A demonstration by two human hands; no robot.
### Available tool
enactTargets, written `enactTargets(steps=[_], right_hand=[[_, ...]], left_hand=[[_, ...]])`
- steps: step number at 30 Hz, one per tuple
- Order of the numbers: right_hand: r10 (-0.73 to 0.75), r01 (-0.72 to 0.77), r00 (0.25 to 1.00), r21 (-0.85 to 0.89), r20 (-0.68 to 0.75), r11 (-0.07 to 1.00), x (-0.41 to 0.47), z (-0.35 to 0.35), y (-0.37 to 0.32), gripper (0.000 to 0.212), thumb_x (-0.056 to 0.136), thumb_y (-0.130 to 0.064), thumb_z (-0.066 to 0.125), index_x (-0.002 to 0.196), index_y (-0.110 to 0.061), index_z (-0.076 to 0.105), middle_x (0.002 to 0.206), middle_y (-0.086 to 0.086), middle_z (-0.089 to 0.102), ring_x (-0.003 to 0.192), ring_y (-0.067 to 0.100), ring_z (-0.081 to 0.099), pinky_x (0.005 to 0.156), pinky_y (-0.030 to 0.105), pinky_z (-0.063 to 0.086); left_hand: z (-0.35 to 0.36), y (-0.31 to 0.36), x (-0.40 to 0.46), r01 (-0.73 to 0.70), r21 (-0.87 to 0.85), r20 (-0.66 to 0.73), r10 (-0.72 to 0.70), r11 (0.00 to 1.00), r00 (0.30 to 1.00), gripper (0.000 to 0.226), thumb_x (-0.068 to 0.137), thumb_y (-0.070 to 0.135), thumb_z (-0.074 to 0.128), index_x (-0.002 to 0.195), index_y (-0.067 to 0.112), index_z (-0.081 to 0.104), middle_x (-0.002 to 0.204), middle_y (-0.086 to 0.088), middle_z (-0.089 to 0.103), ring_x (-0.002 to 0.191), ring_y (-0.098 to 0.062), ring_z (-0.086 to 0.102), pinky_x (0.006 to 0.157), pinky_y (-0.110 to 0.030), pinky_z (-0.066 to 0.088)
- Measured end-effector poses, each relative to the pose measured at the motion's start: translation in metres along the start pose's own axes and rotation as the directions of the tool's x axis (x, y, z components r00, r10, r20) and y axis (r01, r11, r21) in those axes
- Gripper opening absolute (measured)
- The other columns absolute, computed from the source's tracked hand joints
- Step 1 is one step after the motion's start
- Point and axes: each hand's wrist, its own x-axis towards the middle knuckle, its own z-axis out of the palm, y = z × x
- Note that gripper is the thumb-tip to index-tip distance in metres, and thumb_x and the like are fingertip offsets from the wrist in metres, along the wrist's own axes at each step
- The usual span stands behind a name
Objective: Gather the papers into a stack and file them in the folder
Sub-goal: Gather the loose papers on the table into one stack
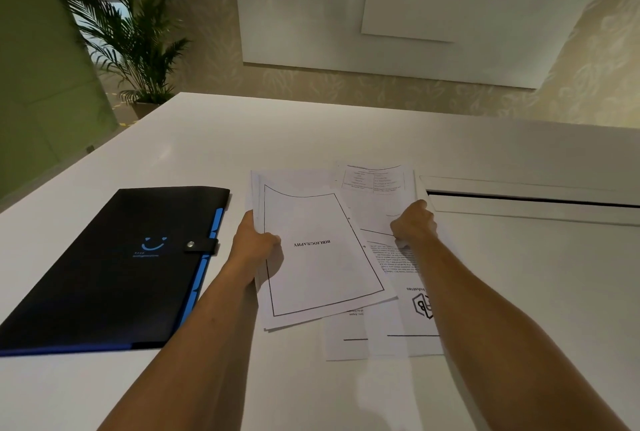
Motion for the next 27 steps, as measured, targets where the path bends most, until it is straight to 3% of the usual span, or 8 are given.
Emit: enactTargets(steps=[2,4,8,11,15,20,23,27], right_hand=[[0.039,-0.039,0.999,0.042,0.011,0.998,0.004,0.002,0.001,0.054,0.077,-0.004,0.065,0.125,-0.002,0.040,0.111,0.018,0.061,0.106,0.037,0.059,0.095,0.053,0.049],[0.053,-0.055,0.998,0.079,0.031,0.995,0.007,0.000,0.004,0.043,0.072,-0.002,0.066,0.112,0.000,0.050,0.088,0.014,0.064,0.082,0.030,0.063,0.087,0.046,0.054],[0.040,-0.083,0.989,0.301,0.146,0.950,0.008,-0.010,0.009,0.021,0.072,0.002,0.073,0.083,0.001,0.056,0.068,0.013,0.056,0.051,0.023,0.055,0.050,0.025,0.047],[-0.004,-0.128,0.969,0.511,0.248,0.850,0.010,-0.016,0.015,0.019,0.071,0.009,0.071,0.084,0.002,0.060,0.081,0.016,0.060,0.065,0.027,0.058,0.049,0.028,0.047],[-0.109,-0.095,0.954,0.622,0.281,0.777,0.008,-0.023,0.028,0.037,0.072,0.010,0.073,0.107,0.003,0.062,0.103,0.018,0.069,0.092,0.033,0.067,0.075,0.042,0.060],[-0.235,0.030,0.927,0.567,0.292,0.823,-0.001,-0.035,0.050,0.047,0.077,0.004,0.077,0.119,-0.001,0.057,0.110,0.012,0.067,0.093,0.026,0.064,0.073,0.030,0.052],[-0.282,0.064,0.911,0.569,0.303,0.820,-0.011,-0.039,0.057,0.053,0.078,0.005,0.076,0.124,-0.008,0.053,0.108,0.012,0.063,0.095,0.025,0.063,0.070,0.024,0.052],[-0.358,0.032,0.874,0.696,0.329,0.717,-0.022,-0.037,0.064,0.058,0.076,0.007,0.075,0.128,-0.008,0.053,0.115,0.013,0.067,0.103,0.027,0.066,0.089,0.036,0.054]], left_hand=[[-0.001,-0.002,0.000,-0.003,-0.014,0.005,0.004,1.000,1.000,0.054,0.084,-0.002,0.063,0.133,0.012,0.042,0.114,-0.002,0.054,0.104,-0.021,0.053,0.089,-0.034,0.046],[-0.002,-0.003,0.000,-0.006,-0.017,0.011,0.006,1.000,1.000,0.053,0.084,-0.002,0.063,0.130,0.013,0.044,0.113,-0.002,0.055,0.106,-0.024,0.055,0.088,-0.035,0.047],[-0.001,-0.001,-0.002,-0.004,-0.028,0.016,0.004,1.000,1.000,0.053,0.084,-0.002,0.063,0.131,0.013,0.043,0.113,-0.001,0.054,0.104,-0.021,0.053,0.087,-0.034,0.046],[-0.002,0.000,-0.003,-0.010,-0.033,0.017,0.011,0.999,1.000,0.054,0.084,-0.001,0.063,0.132,0.014,0.043,0.118,-0.003,0.054,0.106,-0.022,0.053,0.091,-0.037,0.048],[-0.006,0.000,-0.007,-0.031,-0.078,0.043,0.034,0.996,0.998,0.053,0.084,-0.001,0.065,0.131,0.015,0.044,0.117,-0.004,0.057,0.104,-0.022,0.056,0.085,-0.034,0.048],[-0.018,0.002,-0.011,0.024,-0.233,0.127,0.006,0.972,0.992,0.050,0.085,0.001,0.066,0.129,0.017,0.049,0.109,0.002,0.064,0.094,-0.011,0.061,0.082,-0.030,0.051],[-0.022,0.008,-0.013,0.046,-0.329,0.164,0.009,0.943,0.986,0.050,0.086,-0.001,0.065,0.131,0.016,0.050,0.115,-0.001,0.065,0.100,-0.016,0.064,0.086,-0.032,0.052],[-0.014,0.015,-0.017,0.095,-0.486,0.241,0.029,0.869,0.970,0.051,0.086,-0.005,0.061,0.133,0.013,0.050,0.122,-0.009,0.065,0.111,-0.026,0.063,0.097,-0.039,0.049]])
